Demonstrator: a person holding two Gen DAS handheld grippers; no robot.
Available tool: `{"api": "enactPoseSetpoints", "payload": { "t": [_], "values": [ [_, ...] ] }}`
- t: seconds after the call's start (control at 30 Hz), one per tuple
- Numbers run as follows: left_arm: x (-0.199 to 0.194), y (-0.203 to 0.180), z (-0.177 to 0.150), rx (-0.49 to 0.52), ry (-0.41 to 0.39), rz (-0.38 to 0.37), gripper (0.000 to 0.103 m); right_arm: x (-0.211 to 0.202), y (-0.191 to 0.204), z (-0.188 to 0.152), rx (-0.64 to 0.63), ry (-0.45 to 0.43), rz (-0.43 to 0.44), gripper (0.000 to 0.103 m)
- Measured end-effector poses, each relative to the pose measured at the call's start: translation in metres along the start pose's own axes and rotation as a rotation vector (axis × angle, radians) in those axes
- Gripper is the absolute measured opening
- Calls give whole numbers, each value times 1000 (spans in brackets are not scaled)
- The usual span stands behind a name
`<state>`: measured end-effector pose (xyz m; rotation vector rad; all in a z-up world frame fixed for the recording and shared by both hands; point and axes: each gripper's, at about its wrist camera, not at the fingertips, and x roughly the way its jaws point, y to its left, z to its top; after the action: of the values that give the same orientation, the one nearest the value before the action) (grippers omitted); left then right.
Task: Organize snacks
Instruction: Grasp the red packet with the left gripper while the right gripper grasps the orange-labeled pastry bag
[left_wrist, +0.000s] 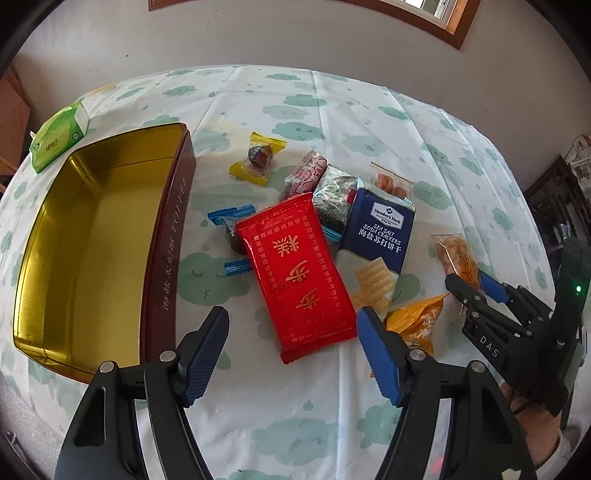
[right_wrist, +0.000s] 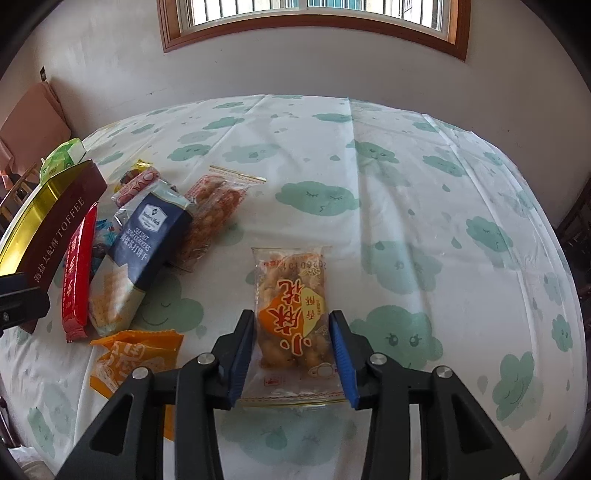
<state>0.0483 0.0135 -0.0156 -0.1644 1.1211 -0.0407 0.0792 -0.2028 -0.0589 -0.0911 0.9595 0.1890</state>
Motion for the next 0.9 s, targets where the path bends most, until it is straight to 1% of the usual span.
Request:
{"api": "enactPoseSetpoints", "payload": {
  "t": [0.07, 0.17, 0.5, 0.8, 0.83, 0.9],
  "values": [
    [4, 3, 3, -27, 11, -33, 64, -2, -5, -2, 13, -3, -2, 41],
    [9, 4, 8, -50, 19, -42, 63, -3, -8, -4, 19, -7, 0, 41],
    [32, 10, 22, -93, 56, -51, 59, -3, -6, -5, 15, -8, -8, 41],
    [41, 12, 18, -109, 71, -48, 57, -3, -7, -5, 22, -10, -4, 41],
    [41, 12, 18, -109, 73, -50, 54, -3, -7, -5, 22, -10, -4, 41],
    [42, 12, 16, -110, 72, -52, 52, -3, -7, -5, 24, -12, -3, 41]
  ]
}}
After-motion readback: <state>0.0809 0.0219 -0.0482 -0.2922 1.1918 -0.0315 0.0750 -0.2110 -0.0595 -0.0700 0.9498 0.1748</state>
